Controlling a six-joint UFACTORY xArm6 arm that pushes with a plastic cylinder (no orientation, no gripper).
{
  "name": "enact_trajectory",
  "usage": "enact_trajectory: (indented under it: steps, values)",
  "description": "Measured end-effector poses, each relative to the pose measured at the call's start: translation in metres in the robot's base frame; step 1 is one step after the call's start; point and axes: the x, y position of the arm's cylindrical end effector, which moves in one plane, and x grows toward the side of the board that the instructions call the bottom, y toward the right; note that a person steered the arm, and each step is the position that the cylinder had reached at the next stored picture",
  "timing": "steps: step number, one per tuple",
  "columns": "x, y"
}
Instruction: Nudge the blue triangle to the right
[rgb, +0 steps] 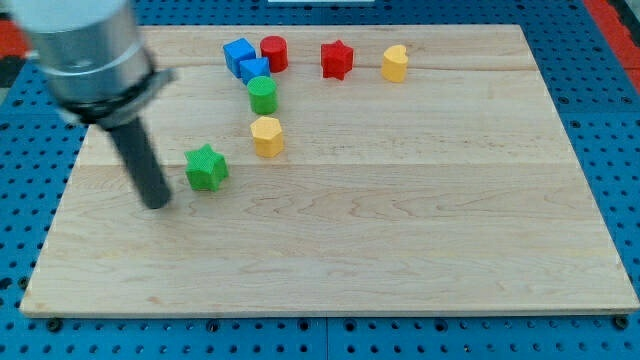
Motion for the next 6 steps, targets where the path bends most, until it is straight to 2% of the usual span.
enact_trajectory:
  steps: [1, 2, 3, 6]
  values:
    - [-0.014, -0.093]
    - [-0.061, -0.092]
    - [-0.086, -0.085]
    - [-0.173, 0.079]
